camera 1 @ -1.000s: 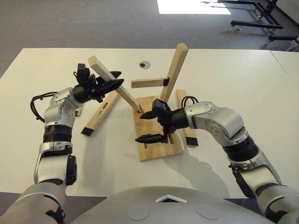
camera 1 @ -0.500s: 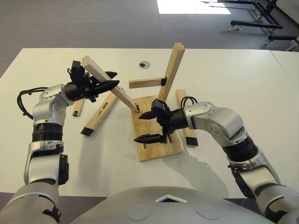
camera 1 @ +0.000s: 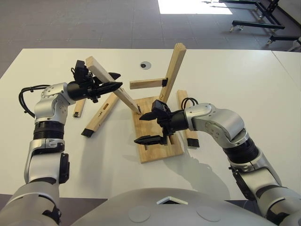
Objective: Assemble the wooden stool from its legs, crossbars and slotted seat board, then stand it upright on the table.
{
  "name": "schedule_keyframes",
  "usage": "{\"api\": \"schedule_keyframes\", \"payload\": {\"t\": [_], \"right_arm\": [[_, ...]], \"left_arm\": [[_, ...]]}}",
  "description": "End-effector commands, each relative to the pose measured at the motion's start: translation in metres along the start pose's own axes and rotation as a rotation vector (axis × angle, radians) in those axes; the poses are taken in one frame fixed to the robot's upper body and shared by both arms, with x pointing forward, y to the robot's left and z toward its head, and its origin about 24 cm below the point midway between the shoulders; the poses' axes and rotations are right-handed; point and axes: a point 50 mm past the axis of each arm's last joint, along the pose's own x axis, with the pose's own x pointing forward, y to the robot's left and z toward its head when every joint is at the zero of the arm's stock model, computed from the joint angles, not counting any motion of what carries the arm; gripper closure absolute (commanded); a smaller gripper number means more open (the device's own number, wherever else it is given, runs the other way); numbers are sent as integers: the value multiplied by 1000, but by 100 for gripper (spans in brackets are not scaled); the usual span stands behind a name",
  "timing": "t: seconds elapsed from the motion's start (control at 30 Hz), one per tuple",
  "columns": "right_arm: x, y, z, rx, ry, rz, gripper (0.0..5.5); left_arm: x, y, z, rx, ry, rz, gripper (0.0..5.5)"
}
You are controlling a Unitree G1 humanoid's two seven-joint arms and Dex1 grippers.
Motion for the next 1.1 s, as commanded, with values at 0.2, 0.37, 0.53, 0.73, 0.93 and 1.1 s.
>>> {"api": "schedule_keyframes", "payload": {"t": [0.2, 0.37, 0.53, 0.73, 0.93, 1.1], "right_arm": [[0, 2, 1, -5, -2, 0, 10], [0, 3, 1, -5, -1, 2, 10], [0, 3, 1, -3, -1, 2, 10], [0, 3, 1, -2, -5, -3, 10], [1, 3, 1, -2, -8, -3, 10], [2, 3, 1, -1, -12, -8, 10]], "left_arm": [[-1, 4, 7, 31, 57, -6, 348], [-3, 4, 10, 28, 70, -11, 348], [-4, 3, 8, 19, 92, -20, 348], [0, 1, 3, 5, 138, -55, 348], [8, 3, 4, 16, 175, -66, 348], [13, 6, 13, 19, 173, -77, 348]]}}
